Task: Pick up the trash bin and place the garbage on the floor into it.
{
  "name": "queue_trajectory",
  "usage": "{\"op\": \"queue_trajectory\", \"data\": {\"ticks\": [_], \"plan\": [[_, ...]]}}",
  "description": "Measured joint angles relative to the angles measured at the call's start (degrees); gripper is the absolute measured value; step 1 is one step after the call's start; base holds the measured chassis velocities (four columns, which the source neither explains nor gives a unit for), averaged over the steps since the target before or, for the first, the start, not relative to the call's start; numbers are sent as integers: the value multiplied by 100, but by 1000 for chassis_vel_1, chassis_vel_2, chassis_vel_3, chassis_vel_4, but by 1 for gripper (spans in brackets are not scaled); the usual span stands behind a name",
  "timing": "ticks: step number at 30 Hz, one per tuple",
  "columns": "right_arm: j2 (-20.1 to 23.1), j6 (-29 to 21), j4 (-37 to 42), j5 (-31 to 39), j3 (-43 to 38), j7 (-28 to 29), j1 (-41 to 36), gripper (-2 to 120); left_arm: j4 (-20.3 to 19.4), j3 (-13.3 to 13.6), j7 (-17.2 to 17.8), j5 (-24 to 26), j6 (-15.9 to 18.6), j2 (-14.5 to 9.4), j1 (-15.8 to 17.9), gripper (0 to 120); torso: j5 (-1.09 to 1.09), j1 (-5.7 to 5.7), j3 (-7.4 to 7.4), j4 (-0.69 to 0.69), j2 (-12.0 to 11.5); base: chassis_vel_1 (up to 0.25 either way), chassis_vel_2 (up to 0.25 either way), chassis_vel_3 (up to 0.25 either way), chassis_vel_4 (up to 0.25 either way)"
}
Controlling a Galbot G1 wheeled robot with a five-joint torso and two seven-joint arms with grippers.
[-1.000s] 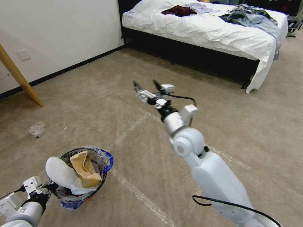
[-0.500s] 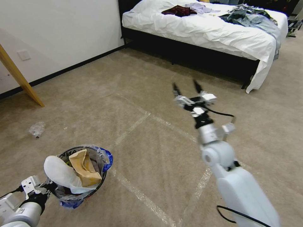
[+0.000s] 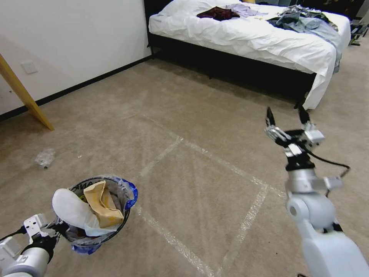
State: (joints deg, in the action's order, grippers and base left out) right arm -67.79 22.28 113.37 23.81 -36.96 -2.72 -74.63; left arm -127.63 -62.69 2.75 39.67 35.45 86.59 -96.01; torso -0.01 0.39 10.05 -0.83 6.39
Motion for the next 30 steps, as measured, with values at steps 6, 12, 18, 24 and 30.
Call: {"op": "queue_trajectory", "data": {"ticks": [6, 12, 18, 24, 30], "plan": [[-148, 66, -312, -290, 103, 237, -123, 99, -42, 12, -13, 0, -9, 46, -48, 1, 2, 0, 1, 1, 0, 0, 0, 0, 0], [-156, 69, -492, -424, 86, 410, -129, 99, -90, -43, -28, 48, -16, 66, -69, 1, 1, 0, 1, 1, 0, 0, 0, 0, 0], [-197, 138, -508, -407, 20, 407, -216, 99, -93, -39, -29, 52, -27, 100, -37, 1, 1, 0, 1, 1, 0, 0, 0, 0, 0], [-240, 186, -545, -416, 42, 395, -238, 98, -82, -36, -31, 50, -30, 103, -21, 1, 1, 0, 1, 0, 0, 25, 23, 22, 23], [-256, 211, -609, -431, 108, 379, -220, 99, -65, -47, -35, 45, -38, 104, -24, 1, 1, 1, 1, 1, 0, 58, 63, 71, 51]]}}
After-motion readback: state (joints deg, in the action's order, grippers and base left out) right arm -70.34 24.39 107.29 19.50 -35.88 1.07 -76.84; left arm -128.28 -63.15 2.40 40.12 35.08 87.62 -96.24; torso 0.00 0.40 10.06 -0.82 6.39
